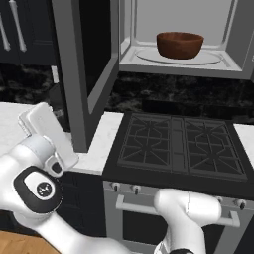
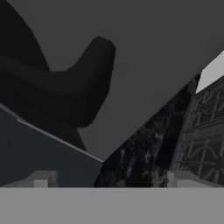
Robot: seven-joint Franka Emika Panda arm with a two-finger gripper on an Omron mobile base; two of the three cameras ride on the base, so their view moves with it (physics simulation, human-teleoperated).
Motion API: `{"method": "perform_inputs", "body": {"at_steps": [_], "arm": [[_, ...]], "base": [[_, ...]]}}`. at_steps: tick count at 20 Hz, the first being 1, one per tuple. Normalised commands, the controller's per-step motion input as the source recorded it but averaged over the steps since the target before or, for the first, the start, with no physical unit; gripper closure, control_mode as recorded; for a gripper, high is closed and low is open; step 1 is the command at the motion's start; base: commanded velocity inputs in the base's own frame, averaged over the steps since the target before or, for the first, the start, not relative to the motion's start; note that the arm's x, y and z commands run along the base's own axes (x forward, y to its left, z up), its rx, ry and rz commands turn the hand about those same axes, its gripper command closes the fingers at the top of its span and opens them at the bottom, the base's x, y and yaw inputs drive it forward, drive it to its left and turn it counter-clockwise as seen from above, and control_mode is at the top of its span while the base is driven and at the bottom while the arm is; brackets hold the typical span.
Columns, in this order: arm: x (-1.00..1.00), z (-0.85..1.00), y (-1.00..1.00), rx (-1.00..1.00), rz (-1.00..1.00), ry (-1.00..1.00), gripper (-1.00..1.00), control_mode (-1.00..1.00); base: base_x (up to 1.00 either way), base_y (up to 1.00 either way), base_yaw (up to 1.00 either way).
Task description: Pick the lemon wedge from the sink and place it in the bowl. Then pick the bowl and place it in the microwave. Then close the microwave door and press the start button.
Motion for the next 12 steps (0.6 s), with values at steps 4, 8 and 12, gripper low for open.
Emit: {"method": "perform_inputs", "body": {"at_steps": [4, 8, 12], "arm": [[0.0, 0.1, -0.55, 0.08, -0.11, -0.12, -1.0, -1.0], [-0.12, 0.18, -0.63, 0.11, -0.08, -0.15, -1.0, -1.0], [-0.28, 0.24, -0.72, 0.12, -0.06, -0.15, -1.0, -1.0]], "base": [[0.0, 0.0, 0.0], [0.0, 0.0, 0.0], [0.0, 0.0, 0.0]]}}
